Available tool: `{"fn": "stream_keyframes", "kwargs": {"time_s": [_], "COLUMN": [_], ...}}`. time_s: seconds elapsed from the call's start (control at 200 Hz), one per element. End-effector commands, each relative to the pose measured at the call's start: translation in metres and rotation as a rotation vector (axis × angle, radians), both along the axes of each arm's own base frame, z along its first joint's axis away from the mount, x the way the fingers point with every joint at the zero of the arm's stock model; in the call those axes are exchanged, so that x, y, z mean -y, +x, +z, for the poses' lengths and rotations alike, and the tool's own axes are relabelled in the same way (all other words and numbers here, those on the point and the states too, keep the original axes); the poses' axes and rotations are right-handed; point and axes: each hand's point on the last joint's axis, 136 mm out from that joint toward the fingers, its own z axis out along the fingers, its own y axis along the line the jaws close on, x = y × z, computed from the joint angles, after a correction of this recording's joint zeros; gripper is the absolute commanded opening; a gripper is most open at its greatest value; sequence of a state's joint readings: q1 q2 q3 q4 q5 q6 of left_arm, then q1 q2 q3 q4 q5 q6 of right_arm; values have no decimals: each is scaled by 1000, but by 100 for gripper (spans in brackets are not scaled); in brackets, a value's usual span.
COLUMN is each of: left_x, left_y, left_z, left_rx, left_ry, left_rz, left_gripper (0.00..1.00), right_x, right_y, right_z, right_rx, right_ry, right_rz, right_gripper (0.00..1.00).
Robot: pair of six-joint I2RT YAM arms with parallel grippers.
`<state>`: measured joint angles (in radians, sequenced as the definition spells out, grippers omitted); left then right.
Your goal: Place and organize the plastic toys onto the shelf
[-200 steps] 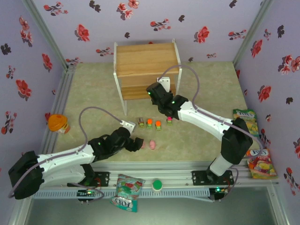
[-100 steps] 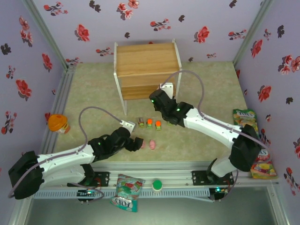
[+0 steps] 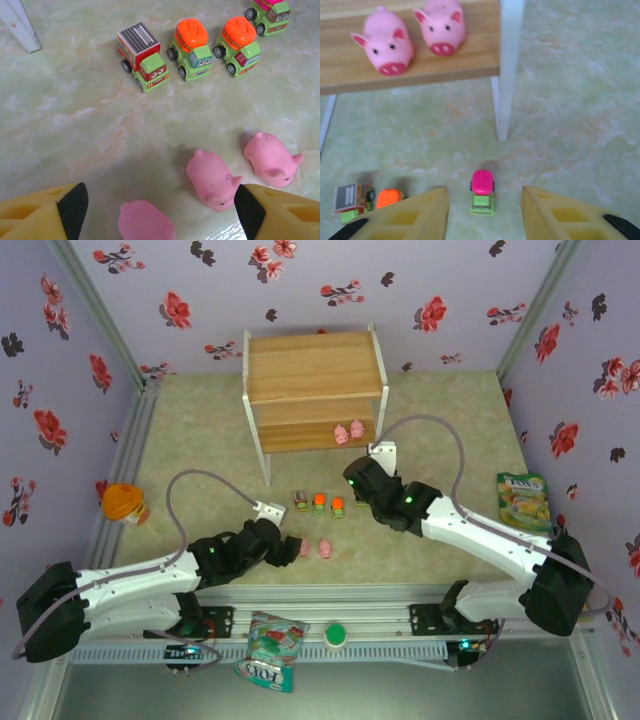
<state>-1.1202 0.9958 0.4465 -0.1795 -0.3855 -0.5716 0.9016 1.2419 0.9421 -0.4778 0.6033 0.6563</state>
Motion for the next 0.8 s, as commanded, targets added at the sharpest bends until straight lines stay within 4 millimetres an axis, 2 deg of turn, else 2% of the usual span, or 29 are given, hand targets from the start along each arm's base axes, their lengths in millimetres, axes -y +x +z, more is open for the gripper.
{"fn": "stream_keyframes", "kwargs": {"time_s": [0.0, 0.28, 0.56, 0.795], "left_x": [-10, -25, -16, -16], "left_y": [2, -11, -25, -28], "left_z": [15, 13, 1, -11], "left_rx": [16, -3, -55, -96], "left_ry": [-18, -24, -2, 9], "left_rz": [105, 232, 284, 346], "left_gripper": [81, 77, 75, 71], "right_x": [17, 28, 33, 35], "right_y": [-10, -24, -30, -34], "right_z": [-1, -19, -26, -31], "right_rx": [6, -31, -41, -45], "right_ry": [-8, -5, 10, 28], "right_rz": [-40, -31, -28, -22], "right_gripper": [43, 43, 43, 42]}}
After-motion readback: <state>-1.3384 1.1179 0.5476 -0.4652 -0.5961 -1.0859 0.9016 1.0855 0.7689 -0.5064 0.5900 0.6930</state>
